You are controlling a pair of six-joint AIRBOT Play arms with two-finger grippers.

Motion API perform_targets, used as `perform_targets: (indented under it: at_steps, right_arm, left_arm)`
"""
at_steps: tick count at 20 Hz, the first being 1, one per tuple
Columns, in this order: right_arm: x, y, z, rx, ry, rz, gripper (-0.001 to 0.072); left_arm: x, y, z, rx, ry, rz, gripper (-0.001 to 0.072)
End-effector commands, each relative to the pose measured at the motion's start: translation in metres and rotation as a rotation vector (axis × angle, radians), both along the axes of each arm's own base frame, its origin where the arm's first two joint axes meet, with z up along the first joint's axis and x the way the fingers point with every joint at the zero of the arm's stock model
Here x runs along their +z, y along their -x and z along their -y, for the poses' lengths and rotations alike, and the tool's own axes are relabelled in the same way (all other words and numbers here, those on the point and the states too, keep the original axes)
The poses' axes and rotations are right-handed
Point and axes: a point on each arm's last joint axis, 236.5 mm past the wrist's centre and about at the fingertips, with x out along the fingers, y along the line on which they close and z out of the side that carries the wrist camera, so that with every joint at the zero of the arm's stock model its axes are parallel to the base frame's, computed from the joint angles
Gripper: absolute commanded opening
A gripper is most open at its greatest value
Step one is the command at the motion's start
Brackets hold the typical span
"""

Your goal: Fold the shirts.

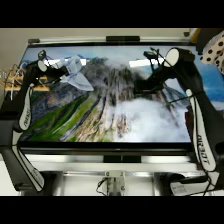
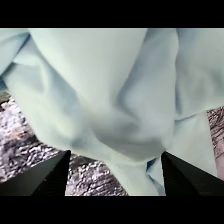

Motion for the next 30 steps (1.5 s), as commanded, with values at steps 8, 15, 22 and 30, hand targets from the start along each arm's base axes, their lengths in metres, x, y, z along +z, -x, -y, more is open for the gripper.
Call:
perform_targets:
  at_steps: [8,15,22,30]
  right_arm:
    - [0.001,0.012,-0.021,0.096,-0.01,0.001,0.0551]
    - [0.044,0.046,0.018,0.11,0.115,0.031,0.0551]
    - [0.191,0.098,0.094,-0.069,0.228,0.471,0.0551]
    - [0.202,0.152,0.1,-0.207,0.136,0.417,0.0551]
  left_arm:
    - [0.034,-0.039,0.022,0.038,0.155,0.208,0.0039]
    - [0.37,0.07,0.136,-0.411,-0.014,0.782,0.0038]
    - [0.495,0.3,0.248,-0.851,0.051,0.931,0.0039]
    - [0.21,0.332,0.312,-0.933,0.037,0.184,0.0039]
